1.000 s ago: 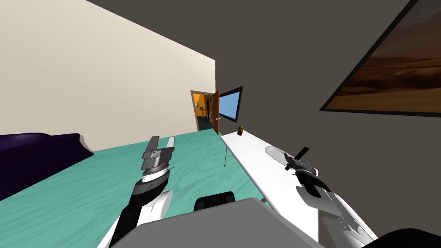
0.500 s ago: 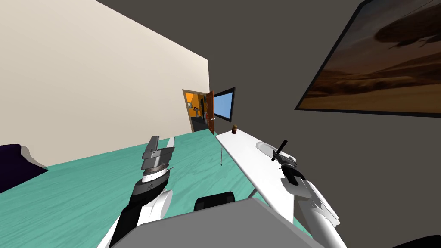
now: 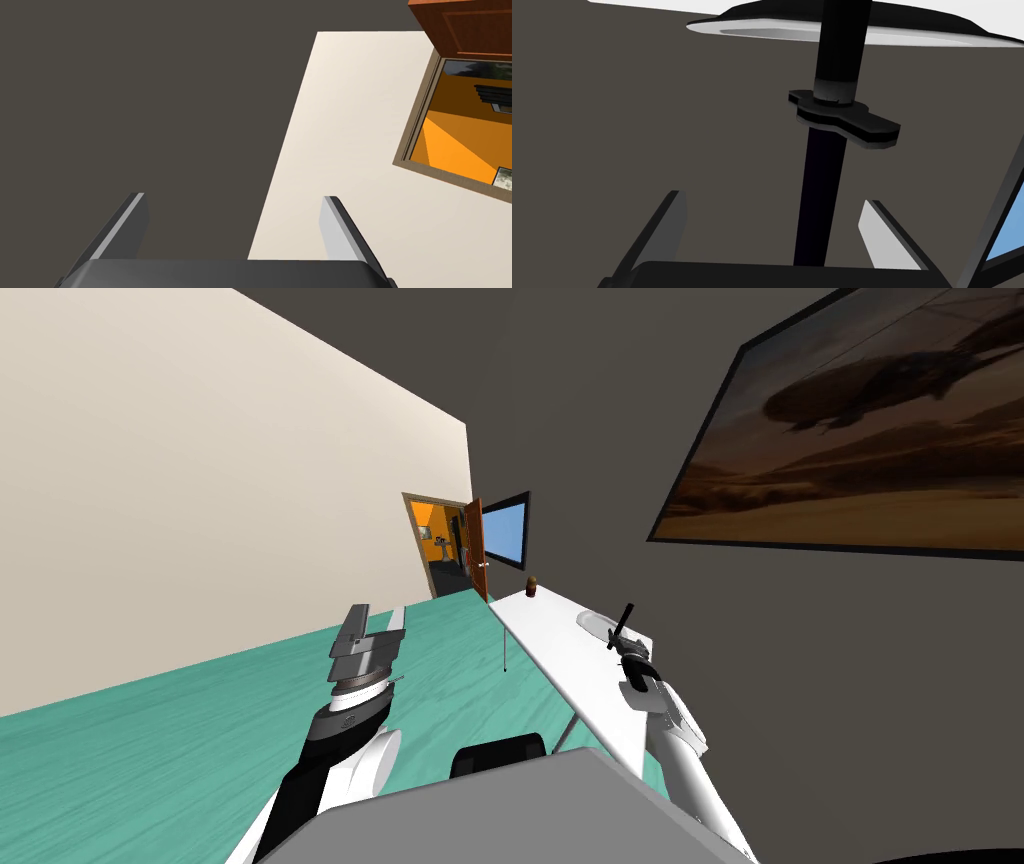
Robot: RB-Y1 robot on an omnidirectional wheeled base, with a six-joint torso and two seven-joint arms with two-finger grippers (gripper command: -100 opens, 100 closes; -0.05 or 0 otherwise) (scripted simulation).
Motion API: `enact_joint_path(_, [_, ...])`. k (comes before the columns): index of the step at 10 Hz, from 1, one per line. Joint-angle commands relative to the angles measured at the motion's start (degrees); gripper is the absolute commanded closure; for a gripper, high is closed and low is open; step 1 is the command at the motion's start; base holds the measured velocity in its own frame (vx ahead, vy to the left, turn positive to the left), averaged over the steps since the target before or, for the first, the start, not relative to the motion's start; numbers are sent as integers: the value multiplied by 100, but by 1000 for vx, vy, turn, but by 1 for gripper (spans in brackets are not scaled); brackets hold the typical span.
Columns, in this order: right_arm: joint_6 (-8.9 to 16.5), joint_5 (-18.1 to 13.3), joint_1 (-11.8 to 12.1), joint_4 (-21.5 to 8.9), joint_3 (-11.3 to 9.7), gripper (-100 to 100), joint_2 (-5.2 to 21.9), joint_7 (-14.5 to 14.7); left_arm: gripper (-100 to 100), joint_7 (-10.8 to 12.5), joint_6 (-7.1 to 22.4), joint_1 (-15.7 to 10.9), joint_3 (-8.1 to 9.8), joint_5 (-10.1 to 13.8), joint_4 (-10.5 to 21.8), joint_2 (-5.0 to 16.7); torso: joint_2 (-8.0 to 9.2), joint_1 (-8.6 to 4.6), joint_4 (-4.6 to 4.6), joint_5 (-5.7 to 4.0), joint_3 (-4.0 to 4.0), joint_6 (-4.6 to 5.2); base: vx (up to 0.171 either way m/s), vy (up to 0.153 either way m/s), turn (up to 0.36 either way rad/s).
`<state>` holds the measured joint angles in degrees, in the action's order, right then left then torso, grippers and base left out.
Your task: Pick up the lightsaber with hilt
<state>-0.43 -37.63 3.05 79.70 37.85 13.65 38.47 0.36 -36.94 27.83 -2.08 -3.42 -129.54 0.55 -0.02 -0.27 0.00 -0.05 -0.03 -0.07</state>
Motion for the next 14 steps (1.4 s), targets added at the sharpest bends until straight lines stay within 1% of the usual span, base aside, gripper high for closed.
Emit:
enact_joint_path(1, [129, -270, -286, -107, -254, -100, -162, 36, 0, 0, 0, 0, 0, 0, 0, 0, 0, 0, 0, 0, 0, 0, -20, -66, -307])
enact_joint_path(3, [129, -270, -496, -107, -254, -100, -162, 36, 0, 0, 0, 0, 0, 0, 0, 0, 1, -2, 0, -1, 0, 1, -16, -34, -73])
enact_joint_path(4, [168, -516, -655, -264, -430, -100, -332, 96, 0, 0, 0, 0, 0, 0, 0, 0, -1, 8, 0, 1, 0, -1, -23, -53, -254])
enact_joint_path(5, [168, -530, -897, -264, -430, -100, -332, 96, 0, 0, 0, 1, 0, 0, 0, 0, 1, -1, -1, -1, -1, 5, -20, -47, -224])
enact_joint_path(6, [207, -791, -1081, -420, -606, -100, -501, 156, 0, 0, 0, 0, 0, 0, 0, 0, 1, 1, 0, 0, 0, 2, -17, -61, -297])
enact_joint_path(7, [207, -791, -1139, -420, -606, -100, -501, 156, 0, 0, 0, 1, 0, 0, 0, 0, 2, -5, 0, -1, 1, 5, -14, -59, -165])
enact_joint_path(8, [207, -791, -1299, -420, -606, -100, -501, 156, 0, 0, 0, 0, 0, 0, 0, 0, 1, -4, 0, -2, 0, 0, -10, -26, 7])
enact_joint_path(9, [246, -1051, -1492, -577, -783, -100, -671, 216, 0, 0, 0, -1, 0, 0, 0, 0, -1, 7, 0, 1, -1, -2, -18, -47, -298])
enact_joint_path(10, [246, -1051, -1682, -577, -783, -100, -671, 216, 0, 0, 0, 1, 0, 0, 0, 0, 1, 3, -1, 0, 0, 5, -19, -41, -188])
enact_joint_path(11, [285, -1279, -1843, -734, -959, -100, -841, 276, 0, 0, 0, 0, 0, 0, 0, 0, 2, 3, 0, 1, 1, 1, -24, -39, -297])
enact_joint_path(12, [285, -1312, -2102, -734, -959, -100, -841, 276, 0, 0, 0, 0, 0, 0, 0, 0, 4, 4, -1, 0, 1, 4, -13, -59, -172])
enact_joint_path(13, [285, -1312, -2102, -734, -888, -100, -841, 276, 0, 0, 0, -1, 0, 0, 0, 0, 0, -2, 0, 0, 0, -1, 1, -39, 25])
enact_joint_path(14, [285, -1312, -2102, -734, -959, -100, -841, 276, 0, 0, 0, -1, -1, 0, 0, 0, -1, 3, 0, 1, 0, 0, 4, -15, 20])
